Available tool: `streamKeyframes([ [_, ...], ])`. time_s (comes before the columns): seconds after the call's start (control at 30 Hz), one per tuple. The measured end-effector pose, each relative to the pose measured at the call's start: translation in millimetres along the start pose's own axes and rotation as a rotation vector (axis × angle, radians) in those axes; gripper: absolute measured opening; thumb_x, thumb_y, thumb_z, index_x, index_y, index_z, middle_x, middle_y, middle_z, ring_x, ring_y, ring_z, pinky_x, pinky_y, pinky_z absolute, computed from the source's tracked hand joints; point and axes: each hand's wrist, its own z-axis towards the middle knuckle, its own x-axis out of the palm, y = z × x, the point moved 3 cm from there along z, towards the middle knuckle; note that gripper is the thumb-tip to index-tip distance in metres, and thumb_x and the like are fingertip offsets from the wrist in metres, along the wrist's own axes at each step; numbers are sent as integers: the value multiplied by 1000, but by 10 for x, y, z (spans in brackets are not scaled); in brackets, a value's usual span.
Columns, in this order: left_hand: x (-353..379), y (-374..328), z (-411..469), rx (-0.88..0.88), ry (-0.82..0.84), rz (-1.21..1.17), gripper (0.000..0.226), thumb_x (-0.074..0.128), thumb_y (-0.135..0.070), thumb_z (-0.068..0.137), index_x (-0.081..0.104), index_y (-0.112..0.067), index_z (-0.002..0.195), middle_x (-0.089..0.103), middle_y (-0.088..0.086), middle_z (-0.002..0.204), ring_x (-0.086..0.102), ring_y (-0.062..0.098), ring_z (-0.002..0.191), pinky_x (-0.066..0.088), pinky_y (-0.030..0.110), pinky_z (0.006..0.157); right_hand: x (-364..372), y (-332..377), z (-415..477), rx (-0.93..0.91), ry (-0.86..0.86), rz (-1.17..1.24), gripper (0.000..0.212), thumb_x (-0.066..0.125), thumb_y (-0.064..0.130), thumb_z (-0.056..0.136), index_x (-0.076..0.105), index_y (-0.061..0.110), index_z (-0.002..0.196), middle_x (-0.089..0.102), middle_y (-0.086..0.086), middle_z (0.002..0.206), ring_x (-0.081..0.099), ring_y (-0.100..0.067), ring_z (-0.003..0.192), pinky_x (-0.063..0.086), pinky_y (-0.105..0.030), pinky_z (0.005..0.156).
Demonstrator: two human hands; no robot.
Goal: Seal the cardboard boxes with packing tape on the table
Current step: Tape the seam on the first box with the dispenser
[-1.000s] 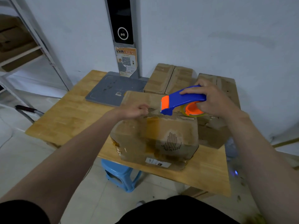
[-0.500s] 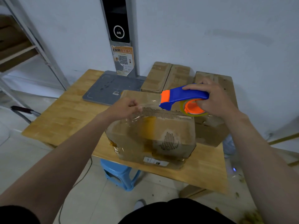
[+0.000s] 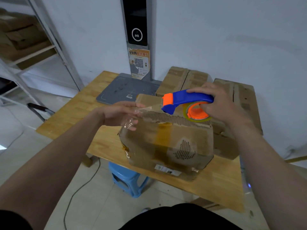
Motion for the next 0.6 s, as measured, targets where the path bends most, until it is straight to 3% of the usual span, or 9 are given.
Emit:
streamKeyframes([
  [0.07,21,-21,-35,-32,96,-50,43,52,-10,98,59,-13,140,58,4,93,53,12,67,55,30,64,39,25,71,-6,-6,3,66,55,10,66,64,54,114,55,1,98,54,-11,87,40,-26,72],
  [0.13,14,-37,-66,-63,210,-110,44,46,-10,100,48,-11,144,44,-2,79,38,6,57,41,22,56,76,37,142,-11,-9,-1,68,54,9,67,63,59,113,57,2,100,55,-14,89,44,-30,72],
  [0.23,-103,-88,-136,-66,161,-30,41,56,-14,95,49,-16,136,33,-6,75,27,8,61,35,23,59,92,97,230,-32,-22,20,67,54,8,67,64,54,114,56,-3,100,55,-13,88,43,-29,72],
  [0.33,-234,-115,-226,-26,16,42,37,64,-13,89,58,-18,126,49,-5,79,48,8,66,52,30,67,115,188,304,-41,-29,46,62,55,11,66,67,47,116,56,-2,101,54,-9,87,38,-20,73],
  [0.47,-475,-95,-326,28,-4,2,76,98,-32,62,57,-17,125,63,-1,90,61,14,77,61,36,71,179,237,388,-62,-7,3,65,53,8,66,67,49,115,55,5,101,55,-10,90,37,-19,73],
  [0.53,-595,-71,-353,17,-30,-25,78,96,-49,61,59,-17,122,62,0,92,61,16,78,60,37,69,194,238,416,-76,-18,-14,67,53,6,66,67,50,114,56,3,101,56,-11,90,38,-20,72],
  [0.6,-690,-44,-334,-8,-111,-52,62,85,-56,74,61,-16,115,58,1,90,59,16,76,59,35,68,218,255,436,-82,-35,-4,66,52,5,66,66,50,113,56,-1,100,55,-10,88,38,-17,71],
])
